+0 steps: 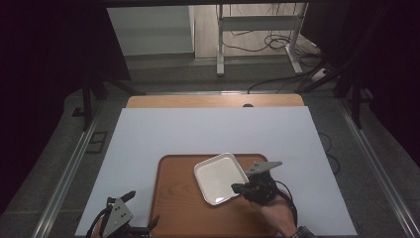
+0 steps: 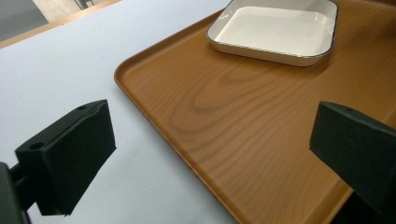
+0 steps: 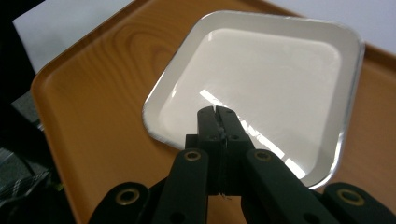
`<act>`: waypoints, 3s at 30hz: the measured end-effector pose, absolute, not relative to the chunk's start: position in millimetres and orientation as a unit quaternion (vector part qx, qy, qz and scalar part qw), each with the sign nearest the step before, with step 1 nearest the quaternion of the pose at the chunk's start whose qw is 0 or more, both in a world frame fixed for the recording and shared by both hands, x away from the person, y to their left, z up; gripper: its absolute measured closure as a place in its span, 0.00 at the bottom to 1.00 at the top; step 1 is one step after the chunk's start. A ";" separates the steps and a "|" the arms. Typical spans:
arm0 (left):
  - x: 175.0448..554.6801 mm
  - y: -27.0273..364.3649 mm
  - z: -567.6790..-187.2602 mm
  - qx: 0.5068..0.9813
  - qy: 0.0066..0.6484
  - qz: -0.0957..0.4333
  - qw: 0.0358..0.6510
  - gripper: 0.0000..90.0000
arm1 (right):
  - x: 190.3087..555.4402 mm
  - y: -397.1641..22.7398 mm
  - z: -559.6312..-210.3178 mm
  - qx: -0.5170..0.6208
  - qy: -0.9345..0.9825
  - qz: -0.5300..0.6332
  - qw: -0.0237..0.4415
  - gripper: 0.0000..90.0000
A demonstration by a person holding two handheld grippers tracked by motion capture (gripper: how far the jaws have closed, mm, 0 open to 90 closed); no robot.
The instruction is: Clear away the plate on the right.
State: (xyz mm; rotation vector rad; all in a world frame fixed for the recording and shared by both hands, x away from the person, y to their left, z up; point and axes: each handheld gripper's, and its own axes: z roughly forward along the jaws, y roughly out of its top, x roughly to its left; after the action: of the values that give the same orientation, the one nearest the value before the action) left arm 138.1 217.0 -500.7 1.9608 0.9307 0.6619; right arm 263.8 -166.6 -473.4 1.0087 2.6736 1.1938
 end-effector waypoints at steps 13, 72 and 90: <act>138.2 216.8 -500.8 0.783 0.372 0.264 0.421 0.00 | 242.5 -154.7 -494.6 0.286 0.886 0.364 0.002 0.99; 138.0 215.0 -501.0 0.787 0.370 0.268 0.414 0.00 | 261.2 -116.9 -503.7 0.268 0.890 0.367 0.031 0.89; 137.8 214.7 -501.1 0.788 0.370 0.269 0.413 0.00 | 260.8 -129.7 -493.1 0.279 0.881 0.379 0.053 0.72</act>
State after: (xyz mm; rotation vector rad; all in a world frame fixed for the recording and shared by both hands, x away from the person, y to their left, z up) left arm 137.8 214.7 -501.1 1.9799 0.9290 0.6761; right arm 260.8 -129.7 -493.1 0.8489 2.6785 1.1510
